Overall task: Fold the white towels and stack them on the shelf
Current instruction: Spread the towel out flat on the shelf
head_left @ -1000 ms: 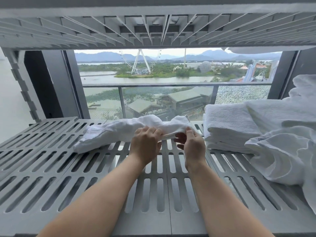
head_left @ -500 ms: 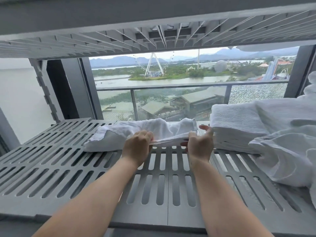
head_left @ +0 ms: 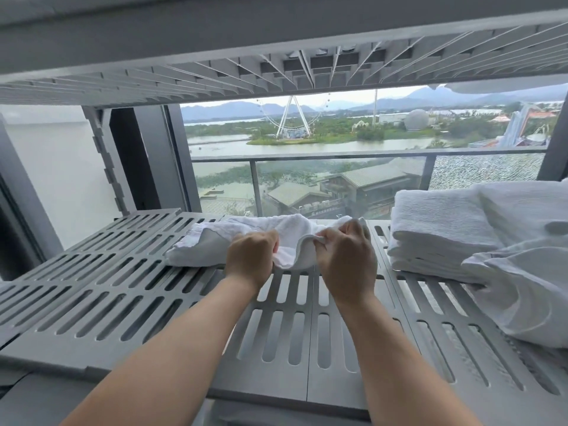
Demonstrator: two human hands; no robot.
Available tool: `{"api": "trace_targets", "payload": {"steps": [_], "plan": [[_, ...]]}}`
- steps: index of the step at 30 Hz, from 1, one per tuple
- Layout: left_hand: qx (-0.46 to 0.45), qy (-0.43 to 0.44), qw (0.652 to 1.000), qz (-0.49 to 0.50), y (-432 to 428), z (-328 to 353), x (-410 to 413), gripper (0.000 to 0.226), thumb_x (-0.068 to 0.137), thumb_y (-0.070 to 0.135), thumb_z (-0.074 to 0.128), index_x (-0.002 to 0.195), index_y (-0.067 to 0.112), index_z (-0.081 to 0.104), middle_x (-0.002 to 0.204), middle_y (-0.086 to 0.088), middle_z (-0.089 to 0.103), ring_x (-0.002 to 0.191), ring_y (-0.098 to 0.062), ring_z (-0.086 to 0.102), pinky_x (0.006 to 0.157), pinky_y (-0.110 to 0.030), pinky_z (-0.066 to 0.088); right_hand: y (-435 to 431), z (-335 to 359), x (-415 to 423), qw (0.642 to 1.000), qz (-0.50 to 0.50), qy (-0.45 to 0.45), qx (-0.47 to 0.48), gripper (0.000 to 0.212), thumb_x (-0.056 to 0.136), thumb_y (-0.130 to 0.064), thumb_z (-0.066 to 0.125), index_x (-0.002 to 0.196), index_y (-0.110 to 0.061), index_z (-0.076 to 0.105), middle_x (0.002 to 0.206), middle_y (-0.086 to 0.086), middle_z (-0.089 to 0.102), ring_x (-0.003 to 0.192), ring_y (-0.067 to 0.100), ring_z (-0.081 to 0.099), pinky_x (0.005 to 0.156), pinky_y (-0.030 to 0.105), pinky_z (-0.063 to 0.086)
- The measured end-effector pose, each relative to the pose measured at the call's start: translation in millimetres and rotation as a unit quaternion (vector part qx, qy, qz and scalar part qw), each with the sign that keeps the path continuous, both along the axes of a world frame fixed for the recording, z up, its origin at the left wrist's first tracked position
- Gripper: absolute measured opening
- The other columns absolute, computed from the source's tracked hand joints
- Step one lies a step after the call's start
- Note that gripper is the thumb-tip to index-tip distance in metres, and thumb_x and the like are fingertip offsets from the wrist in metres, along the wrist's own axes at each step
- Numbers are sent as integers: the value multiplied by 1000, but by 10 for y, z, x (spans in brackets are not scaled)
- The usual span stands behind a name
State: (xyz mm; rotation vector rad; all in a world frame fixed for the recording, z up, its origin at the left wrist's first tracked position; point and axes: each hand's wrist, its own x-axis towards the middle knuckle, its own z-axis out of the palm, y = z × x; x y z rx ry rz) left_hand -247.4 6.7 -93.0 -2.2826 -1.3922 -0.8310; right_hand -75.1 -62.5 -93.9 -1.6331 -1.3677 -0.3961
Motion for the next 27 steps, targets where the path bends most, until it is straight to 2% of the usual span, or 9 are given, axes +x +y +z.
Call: {"api": "trace_targets", "payload": {"steps": [3,6,9,12,15,17,20,23,27], "plan": [[25,-3,1000,0,-71,38,12,31,70,-7,58,75,22,50,61,-2,61,54,-20,41,65,-32,41,29,19,-83,992,84,-90,14,12,86,-27,68,90,-21,77,105,1,67,108,21,59,100,36,42],[28,21,999,-8,-35,59,-176,26,71,-4,59,82,19,62,77,-2,65,71,-26,59,74,-35,46,50,-27,-145,982,167,-86,5,15,90,-15,63,95,-17,77,90,1,76,92,23,69,113,38,37],[-9,68,997,-19,0,72,-470,22,79,7,64,95,22,69,102,1,62,99,-23,58,89,-40,47,71,-20,-229,980,185,-69,-16,21,93,-10,62,108,-16,75,94,5,77,97,34,66,89,40,55],[-39,59,995,-68,23,71,-635,12,83,15,69,94,20,69,107,2,64,107,-23,58,94,-43,47,116,14,-380,973,216,-74,-29,16,90,-3,59,98,-9,71,91,9,73,83,33,65,70,35,52],[-48,22,992,-118,104,87,-695,7,84,18,70,89,20,66,102,3,70,104,-21,61,98,-40,45,173,4,-527,968,236,-44,-73,15,89,-6,49,89,-10,63,84,6,67,77,28,62,66,37,48],[-44,-15,988,-145,182,123,-726,9,83,18,72,88,19,65,91,3,72,91,-19,66,105,-37,42,223,-15,-589,970,228,-26,-80,11,90,-19,48,86,-15,57,79,0,63,73,24,61,62,34,43],[-48,-36,981,-185,298,208,-736,10,86,19,71,93,18,64,84,4,71,77,-15,66,114,-37,36,261,-22,-660,970,217,-48,-98,31,88,-48,67,102,-21,59,86,-8,65,71,15,62,66,31,48],[-41,-48,969,-238,440,275,-736,12,85,22,73,96,19,67,86,5,73,76,-11,66,108,-38,42,313,-37,-729,975,182,-43,-124,51,78,-60,74,112,-25,61,94,-18,62,74,7,61,70,27,48],[-44,-84,952,-292,620,228,-755,17,80,33,80,92,22,73,82,8,74,77,-11,68,96,-37,47,428,-75,-802,987,119,-41,-98,53,77,-67,69,106,-24,65,90,-13,68,74,9,63,64,25,44]]}}
